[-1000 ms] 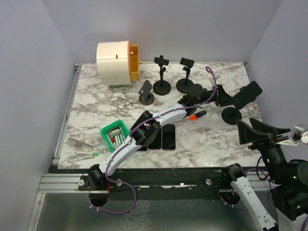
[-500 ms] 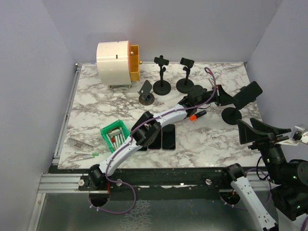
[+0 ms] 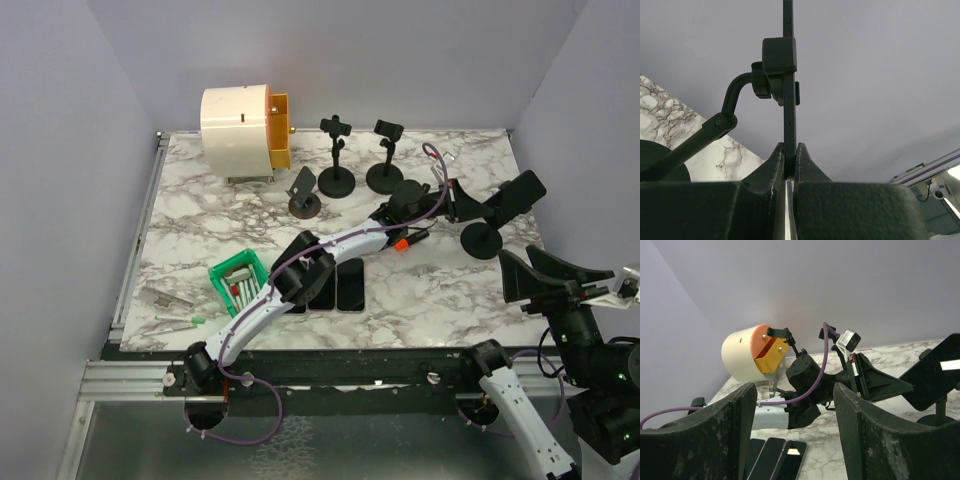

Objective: Remove the phone from the phone stand
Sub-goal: Move the phone stand with the phone to the center of the board.

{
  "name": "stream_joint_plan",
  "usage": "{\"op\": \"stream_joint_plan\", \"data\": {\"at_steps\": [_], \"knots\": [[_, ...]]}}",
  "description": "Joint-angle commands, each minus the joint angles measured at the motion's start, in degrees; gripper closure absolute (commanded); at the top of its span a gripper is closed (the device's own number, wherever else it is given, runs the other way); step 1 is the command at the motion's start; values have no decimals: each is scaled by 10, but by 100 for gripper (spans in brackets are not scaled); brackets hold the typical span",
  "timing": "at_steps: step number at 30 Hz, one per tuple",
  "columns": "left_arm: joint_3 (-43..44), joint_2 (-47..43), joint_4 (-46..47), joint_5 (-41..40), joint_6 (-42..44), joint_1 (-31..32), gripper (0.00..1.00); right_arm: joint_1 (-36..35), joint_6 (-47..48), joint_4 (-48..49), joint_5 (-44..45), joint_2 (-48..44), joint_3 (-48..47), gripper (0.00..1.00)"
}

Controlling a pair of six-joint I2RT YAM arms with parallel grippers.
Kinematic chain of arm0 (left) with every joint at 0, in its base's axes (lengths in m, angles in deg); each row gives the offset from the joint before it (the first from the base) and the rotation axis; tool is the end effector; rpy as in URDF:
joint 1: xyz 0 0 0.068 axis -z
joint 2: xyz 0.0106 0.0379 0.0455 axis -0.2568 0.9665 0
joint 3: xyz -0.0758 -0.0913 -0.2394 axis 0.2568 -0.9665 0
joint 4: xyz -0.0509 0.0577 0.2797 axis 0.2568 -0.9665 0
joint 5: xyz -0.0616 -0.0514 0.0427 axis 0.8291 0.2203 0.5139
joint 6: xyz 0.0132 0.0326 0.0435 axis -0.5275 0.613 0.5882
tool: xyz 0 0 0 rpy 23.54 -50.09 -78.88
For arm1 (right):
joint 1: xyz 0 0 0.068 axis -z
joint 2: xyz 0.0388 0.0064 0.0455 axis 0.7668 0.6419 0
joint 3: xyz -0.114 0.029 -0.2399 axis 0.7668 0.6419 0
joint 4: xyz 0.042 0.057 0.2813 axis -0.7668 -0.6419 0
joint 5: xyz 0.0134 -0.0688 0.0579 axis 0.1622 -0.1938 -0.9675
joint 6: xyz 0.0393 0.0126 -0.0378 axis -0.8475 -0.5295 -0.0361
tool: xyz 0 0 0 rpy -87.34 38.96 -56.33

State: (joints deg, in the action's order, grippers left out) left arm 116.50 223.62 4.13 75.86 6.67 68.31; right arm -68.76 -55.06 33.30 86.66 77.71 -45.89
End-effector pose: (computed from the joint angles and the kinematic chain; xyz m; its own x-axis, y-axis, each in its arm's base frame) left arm 0.3634 -0.5212 0.2038 -0.7807 -0.2460 -0.5744 0.6162 -0.1503 -0.7731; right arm 0.0081 -0.0008 0.4348 0.1724 0.3929 -0.9033 -0.3133 0.8913 0.3278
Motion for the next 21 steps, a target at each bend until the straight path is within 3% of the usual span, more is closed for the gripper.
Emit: {"op": "stream_joint_plan", "data": {"at_steps": [1, 21], "knots": [[-47, -78, 91, -15, -5, 8, 100, -3, 12, -11, 8, -5, -19, 33], [-328, -294, 189, -47, 2, 7, 100, -4, 7, 13, -16, -1, -22, 33]]}}
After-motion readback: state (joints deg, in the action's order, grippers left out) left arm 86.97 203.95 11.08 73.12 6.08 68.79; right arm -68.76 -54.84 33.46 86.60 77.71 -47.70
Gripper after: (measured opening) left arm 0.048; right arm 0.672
